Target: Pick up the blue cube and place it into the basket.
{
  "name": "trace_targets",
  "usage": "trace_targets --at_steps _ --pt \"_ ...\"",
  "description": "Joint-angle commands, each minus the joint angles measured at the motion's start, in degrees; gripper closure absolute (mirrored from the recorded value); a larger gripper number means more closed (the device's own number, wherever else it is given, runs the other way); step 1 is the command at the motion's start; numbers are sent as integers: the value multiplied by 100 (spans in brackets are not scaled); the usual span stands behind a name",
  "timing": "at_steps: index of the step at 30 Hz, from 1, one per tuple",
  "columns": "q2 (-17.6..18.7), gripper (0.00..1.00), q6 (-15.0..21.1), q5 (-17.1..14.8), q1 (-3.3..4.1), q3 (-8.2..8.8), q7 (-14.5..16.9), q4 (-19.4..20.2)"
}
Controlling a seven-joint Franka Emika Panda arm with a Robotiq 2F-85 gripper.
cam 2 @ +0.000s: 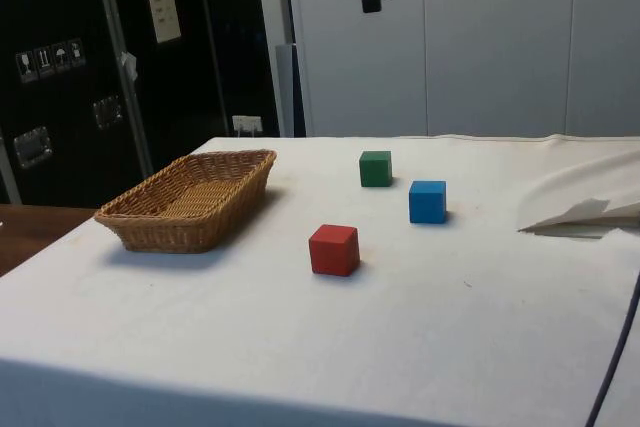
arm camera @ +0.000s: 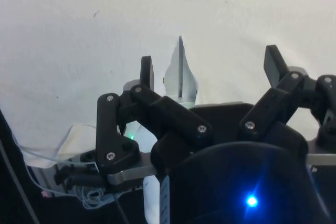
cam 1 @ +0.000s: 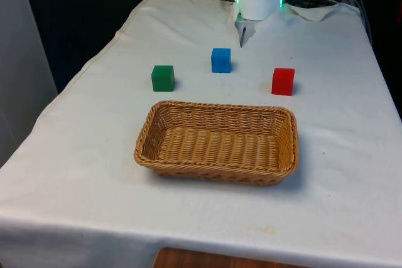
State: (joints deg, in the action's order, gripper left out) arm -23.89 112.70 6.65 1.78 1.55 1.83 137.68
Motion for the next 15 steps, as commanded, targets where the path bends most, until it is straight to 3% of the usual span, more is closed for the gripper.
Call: trace_targets --at_steps 1,2,5,9,10,11,15 --pt "-160 0 103 34 -17 23 23 172" --pt "-63 0 6 0 -6 11 11 63" --pt "-390 0 132 46 -29 63 57 418" --pt "-619 0 172 63 -40 109 97 670" --pt "-539 0 97 29 -23 103 80 590" --pt "-728 0 189 69 -40 138 115 785" --pt "-922 0 223 86 -52 178 138 997"
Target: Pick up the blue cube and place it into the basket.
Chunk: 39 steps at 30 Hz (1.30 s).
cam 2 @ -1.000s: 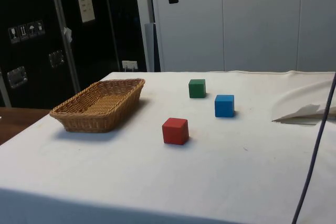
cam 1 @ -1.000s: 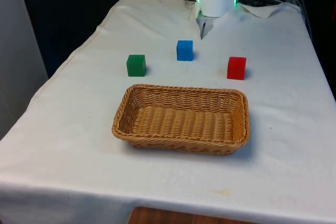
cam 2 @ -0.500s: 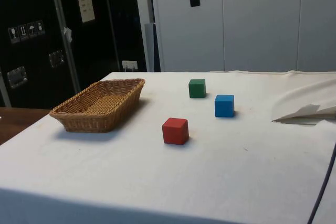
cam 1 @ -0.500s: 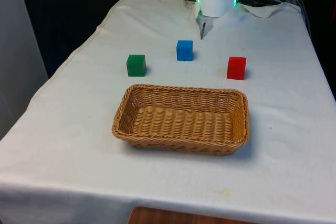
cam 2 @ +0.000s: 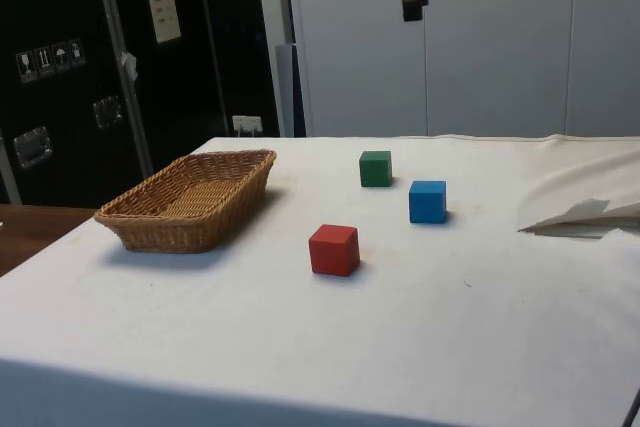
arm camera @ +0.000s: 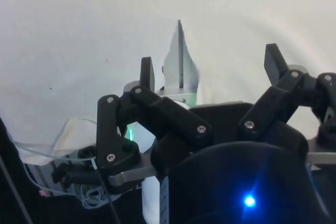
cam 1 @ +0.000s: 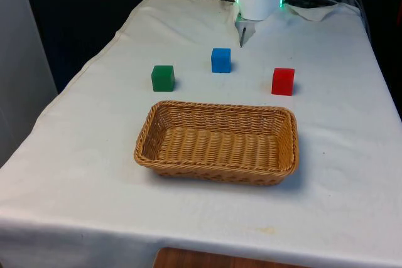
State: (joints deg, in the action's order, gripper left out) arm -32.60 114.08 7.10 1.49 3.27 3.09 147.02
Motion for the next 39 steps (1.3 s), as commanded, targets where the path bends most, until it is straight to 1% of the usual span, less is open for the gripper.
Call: trace_targets --at_steps 1,2,3,4,5,9,10,11,12,13,18,19,20,21,25,29,30,31,34,35,37,38,39 --pt "-97 0 92 40 -23 17 17 115" --pt "-138 0 97 46 -23 29 23 160" --pt "-92 0 17 6 0 23 11 109" --pt "-172 0 115 52 -29 46 29 212" --pt "-246 0 143 69 -40 80 52 321" --pt "-338 0 223 126 -57 178 74 504" --pt "-361 0 275 160 -69 229 86 579" --pt "-361 0 298 178 -74 264 92 613" --pt "-344 0 235 143 -46 258 74 579" --pt "-367 0 321 189 -80 292 97 642" --pt "-321 0 430 275 -92 435 120 733" --pt "-292 0 481 304 -103 481 120 768" --pt "-321 0 384 258 -74 470 115 733" --pt "-281 0 510 321 -103 504 120 785" --pt "-189 0 636 384 -109 556 97 825" --pt "-11 0 842 441 -109 516 -6 842" --pt "-29 0 751 378 -86 561 63 819" --pt "29 0 888 453 -103 504 -34 848" --pt "149 0 1043 487 -92 458 -120 859" --pt "235 0 1140 504 -97 418 -178 865" --pt "315 0 1238 521 -97 384 -241 877" --pt "309 0 1163 453 -74 424 -166 848" --pt "355 0 1289 527 -97 367 -269 882"
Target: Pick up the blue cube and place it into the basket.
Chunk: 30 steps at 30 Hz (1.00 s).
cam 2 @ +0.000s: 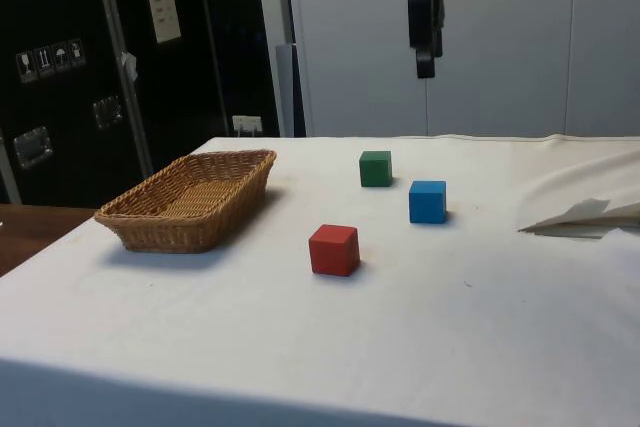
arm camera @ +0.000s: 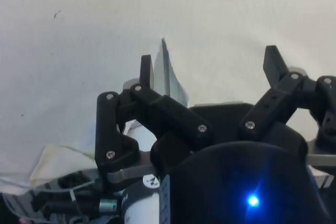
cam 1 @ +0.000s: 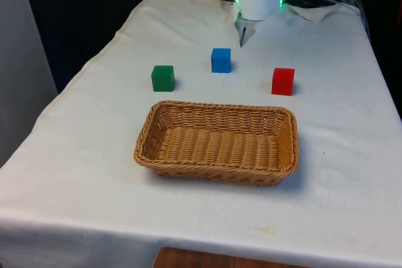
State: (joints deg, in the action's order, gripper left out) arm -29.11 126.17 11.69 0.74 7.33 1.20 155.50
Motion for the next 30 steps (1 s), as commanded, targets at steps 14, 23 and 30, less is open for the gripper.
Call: trace_targets --at_steps 14,23,30 --pt "550 0 917 69 -34 -80 -269 304" --pt "596 0 911 29 -17 -63 -235 292" --pt "756 0 1163 0 -17 97 -80 407"
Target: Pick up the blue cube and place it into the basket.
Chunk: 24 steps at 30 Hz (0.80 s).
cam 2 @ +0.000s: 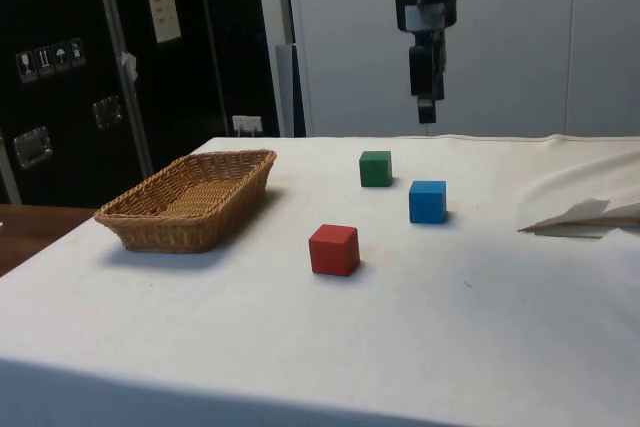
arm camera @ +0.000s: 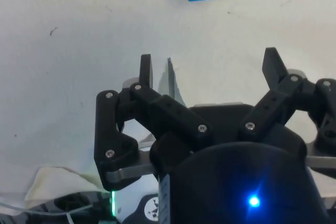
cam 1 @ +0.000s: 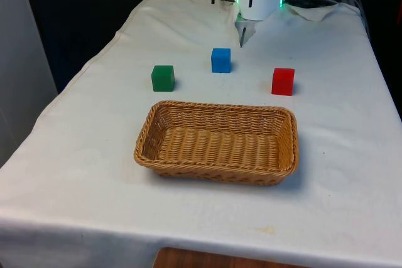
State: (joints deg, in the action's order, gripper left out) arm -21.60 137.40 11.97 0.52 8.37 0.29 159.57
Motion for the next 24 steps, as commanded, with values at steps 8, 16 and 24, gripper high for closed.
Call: trace_targets --at_steps 8,16,24 --pt "435 0 372 -86 11 258 281 -80" --pt "802 0 590 -155 29 424 521 -195" --pt "974 0 745 -115 69 372 476 -160"
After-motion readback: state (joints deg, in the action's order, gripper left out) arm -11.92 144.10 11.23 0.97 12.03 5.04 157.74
